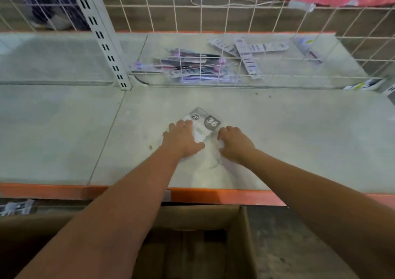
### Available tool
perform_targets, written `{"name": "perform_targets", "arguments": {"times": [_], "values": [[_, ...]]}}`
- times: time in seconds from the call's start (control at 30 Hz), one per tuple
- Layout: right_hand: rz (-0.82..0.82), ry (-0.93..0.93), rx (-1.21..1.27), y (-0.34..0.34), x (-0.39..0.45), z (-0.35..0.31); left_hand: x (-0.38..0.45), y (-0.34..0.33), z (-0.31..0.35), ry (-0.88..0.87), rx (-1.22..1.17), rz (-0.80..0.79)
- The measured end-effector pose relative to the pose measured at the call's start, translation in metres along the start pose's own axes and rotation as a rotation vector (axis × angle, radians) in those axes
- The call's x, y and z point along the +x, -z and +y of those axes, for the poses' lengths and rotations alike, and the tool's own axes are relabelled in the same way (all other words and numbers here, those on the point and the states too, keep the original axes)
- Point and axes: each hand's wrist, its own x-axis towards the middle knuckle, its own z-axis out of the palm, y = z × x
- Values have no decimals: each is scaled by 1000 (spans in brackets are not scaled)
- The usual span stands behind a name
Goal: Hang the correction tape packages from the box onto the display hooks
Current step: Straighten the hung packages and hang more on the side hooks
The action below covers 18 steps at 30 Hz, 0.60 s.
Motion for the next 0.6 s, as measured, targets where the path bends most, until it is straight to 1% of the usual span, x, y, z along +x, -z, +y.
{"name": "perform_targets", "arguments": {"times": [0.07,0.17,0.27,0.33,0.4,0.47,0.5,0.57,0.6], "values": [[-8,3,-20,2,0,3,7,-10,10,30,109,0],[-9,22,-44,2,0,5,17,-11,16,82,199,98],[-29,24,-59,4,-2,8,24,-3,16,63,209,181],[-55,10,-68,10,-8,10,18,8,11,29,144,196],[-80,-13,-72,22,-19,10,6,22,3,27,-35,197],[-107,-38,-66,42,-36,7,-15,38,-2,16,-291,120],[-118,-50,-60,55,-45,5,-27,47,-3,38,-470,63],[-139,-63,-55,84,-67,-1,-58,72,4,151,-943,-82],[-149,-64,-53,100,-79,-5,-73,83,9,194,-1121,-129]]}}
